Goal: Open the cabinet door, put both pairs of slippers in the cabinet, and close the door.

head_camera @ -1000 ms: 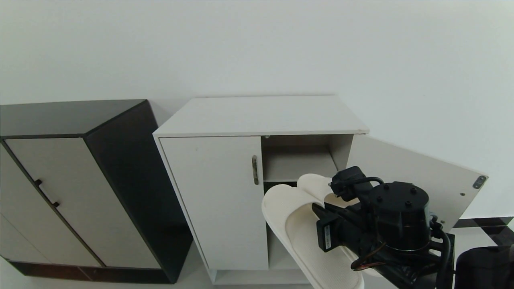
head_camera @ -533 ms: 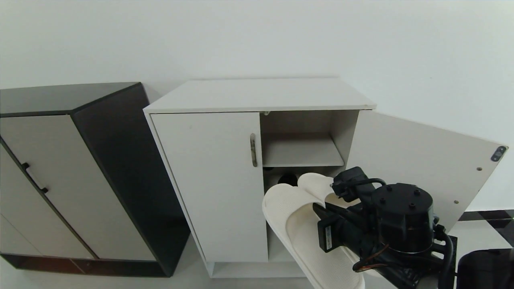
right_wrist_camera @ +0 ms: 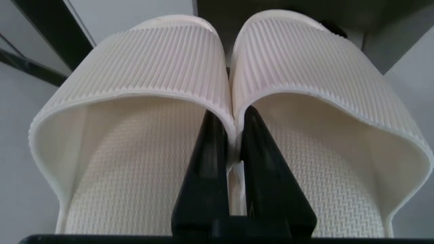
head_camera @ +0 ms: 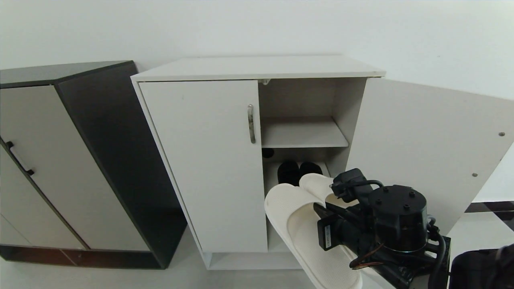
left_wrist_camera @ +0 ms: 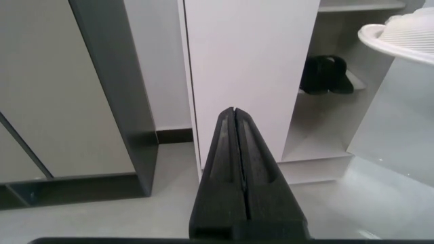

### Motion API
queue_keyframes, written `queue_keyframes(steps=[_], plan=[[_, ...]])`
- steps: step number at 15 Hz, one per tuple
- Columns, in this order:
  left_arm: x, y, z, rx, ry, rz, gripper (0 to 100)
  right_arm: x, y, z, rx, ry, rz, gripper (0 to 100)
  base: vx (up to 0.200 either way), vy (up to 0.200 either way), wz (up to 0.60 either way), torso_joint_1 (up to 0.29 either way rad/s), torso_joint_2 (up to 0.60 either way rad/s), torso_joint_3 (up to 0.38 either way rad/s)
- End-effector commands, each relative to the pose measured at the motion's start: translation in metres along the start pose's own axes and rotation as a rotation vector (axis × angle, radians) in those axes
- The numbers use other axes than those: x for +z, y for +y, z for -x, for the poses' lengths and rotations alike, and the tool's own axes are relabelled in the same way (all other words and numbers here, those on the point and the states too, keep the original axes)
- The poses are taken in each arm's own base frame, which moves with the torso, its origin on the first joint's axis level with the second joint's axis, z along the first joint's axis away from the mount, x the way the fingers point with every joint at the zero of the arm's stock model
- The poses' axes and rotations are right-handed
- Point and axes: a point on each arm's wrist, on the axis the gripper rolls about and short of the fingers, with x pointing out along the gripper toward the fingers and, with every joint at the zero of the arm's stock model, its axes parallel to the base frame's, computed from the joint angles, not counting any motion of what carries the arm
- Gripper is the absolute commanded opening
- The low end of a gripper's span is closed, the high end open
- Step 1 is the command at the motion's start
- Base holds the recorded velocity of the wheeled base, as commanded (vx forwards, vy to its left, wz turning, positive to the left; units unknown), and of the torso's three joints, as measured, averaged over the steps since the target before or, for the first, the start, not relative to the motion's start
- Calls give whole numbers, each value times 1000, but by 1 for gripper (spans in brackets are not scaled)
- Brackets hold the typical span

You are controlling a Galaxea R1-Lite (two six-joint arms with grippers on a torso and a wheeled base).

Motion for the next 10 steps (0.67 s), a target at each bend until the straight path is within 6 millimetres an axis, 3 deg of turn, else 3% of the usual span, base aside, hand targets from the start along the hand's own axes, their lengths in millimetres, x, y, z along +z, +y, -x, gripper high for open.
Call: queue_keyframes(steps=[1,4,10], plan=[[0,0,0,0,0,1,0,-3,-1,0,-2,7,4,0,0,0,0,-32,447,388],[0,0,0,0,0,1,0,-6,-1,-1,-5,14,7,0,0,0,0,-22,317,305],[0,0,0,1,0,4,0,-15,-3,3,-4,22,24,0,0,0,0,0,28,26]])
